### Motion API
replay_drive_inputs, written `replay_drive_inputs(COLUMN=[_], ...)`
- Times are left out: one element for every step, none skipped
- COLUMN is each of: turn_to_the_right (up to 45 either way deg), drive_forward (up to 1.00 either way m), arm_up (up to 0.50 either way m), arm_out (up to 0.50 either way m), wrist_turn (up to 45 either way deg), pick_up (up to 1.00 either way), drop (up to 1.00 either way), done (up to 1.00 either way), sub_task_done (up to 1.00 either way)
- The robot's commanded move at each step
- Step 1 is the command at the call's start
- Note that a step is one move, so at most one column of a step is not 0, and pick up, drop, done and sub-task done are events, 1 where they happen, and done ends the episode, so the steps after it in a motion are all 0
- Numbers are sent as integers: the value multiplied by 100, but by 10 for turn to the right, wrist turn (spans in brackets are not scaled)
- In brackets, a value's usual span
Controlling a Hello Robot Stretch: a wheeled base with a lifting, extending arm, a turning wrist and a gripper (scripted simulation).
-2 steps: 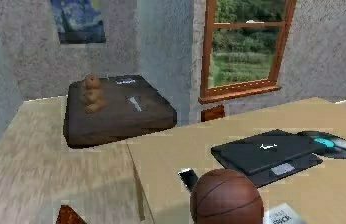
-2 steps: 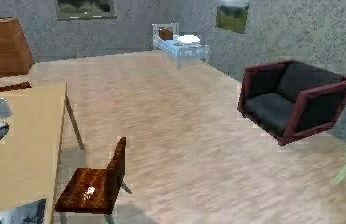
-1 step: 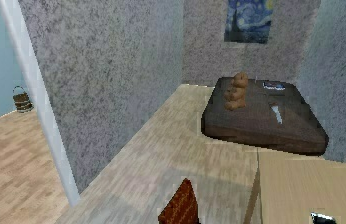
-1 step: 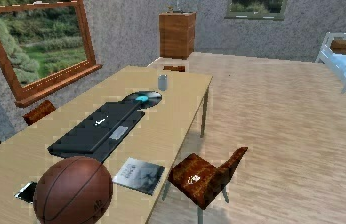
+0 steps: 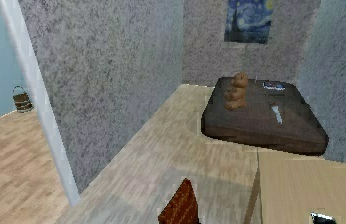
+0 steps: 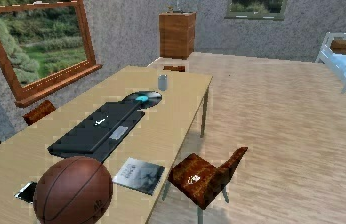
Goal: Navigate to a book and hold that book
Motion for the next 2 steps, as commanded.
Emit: replay_drive_inputs(turn_to_the_right=[0, 0], drive_forward=[0, 0], arm_up=[32, 0], arm_out=[0, 20], wrist_turn=[0, 0], pick_up=[0, 0], drop=[0, 0], done=[0, 0], sub_task_done=[0, 0])
